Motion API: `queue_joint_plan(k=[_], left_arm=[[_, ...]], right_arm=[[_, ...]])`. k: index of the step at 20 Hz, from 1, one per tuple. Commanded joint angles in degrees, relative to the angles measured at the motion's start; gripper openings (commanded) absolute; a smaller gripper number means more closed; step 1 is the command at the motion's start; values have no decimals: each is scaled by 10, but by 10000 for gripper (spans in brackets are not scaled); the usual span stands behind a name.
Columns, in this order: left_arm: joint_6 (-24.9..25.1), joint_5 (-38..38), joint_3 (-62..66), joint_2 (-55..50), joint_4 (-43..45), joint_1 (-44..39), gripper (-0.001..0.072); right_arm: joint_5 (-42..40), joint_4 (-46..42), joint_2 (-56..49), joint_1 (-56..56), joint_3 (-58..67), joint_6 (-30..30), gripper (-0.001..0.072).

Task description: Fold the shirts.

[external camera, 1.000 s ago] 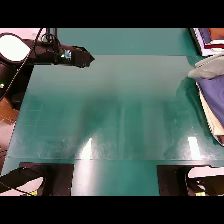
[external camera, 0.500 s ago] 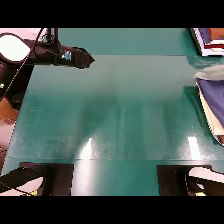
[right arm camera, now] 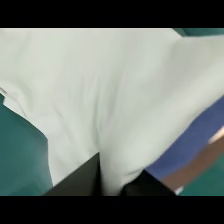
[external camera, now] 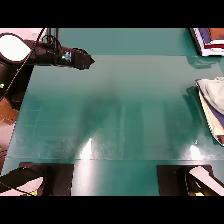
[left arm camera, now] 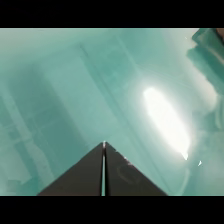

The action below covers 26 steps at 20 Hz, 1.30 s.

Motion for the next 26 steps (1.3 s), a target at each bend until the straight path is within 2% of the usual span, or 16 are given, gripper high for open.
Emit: queue_joint_plan(k=[1,2,3,10,12,13,15,19,23,24,25,26], left_arm=[[4,-1,0,0,3,0,23],[4,-1,0,0,4,0,23],[4,-1,0,0,4,0,23],[3,-10,0,0,3,0,23],[3,-18,0,0,3,0,23],[3,-21,0,0,3,0,23],[3,-19,0,0,3,0,23],[3,-7,0,0,3,0,23],[3,7,0,0,2,0,23],[3,12,0,0,2,0,23],[3,13,0,0,2,0,23],[3,13,0,0,2,0,23]], right_arm=[[1,-14,32,-45,-62,1,341],[0,-12,33,-53,-64,1,421],[1,-10,32,-57,-64,1,462],[-30,-28,32,19,17,8,460],[-47,-89,32,23,56,73,460],[-56,-104,31,22,72,84,460],[-52,-79,20,28,102,85,460],[-39,90,-13,112,114,85,459],[-21,108,-54,274,113,85,449],[-19,107,-64,313,113,83,434],[-18,108,-72,346,113,83,322],[-18,107,-79,378,113,82,107]])
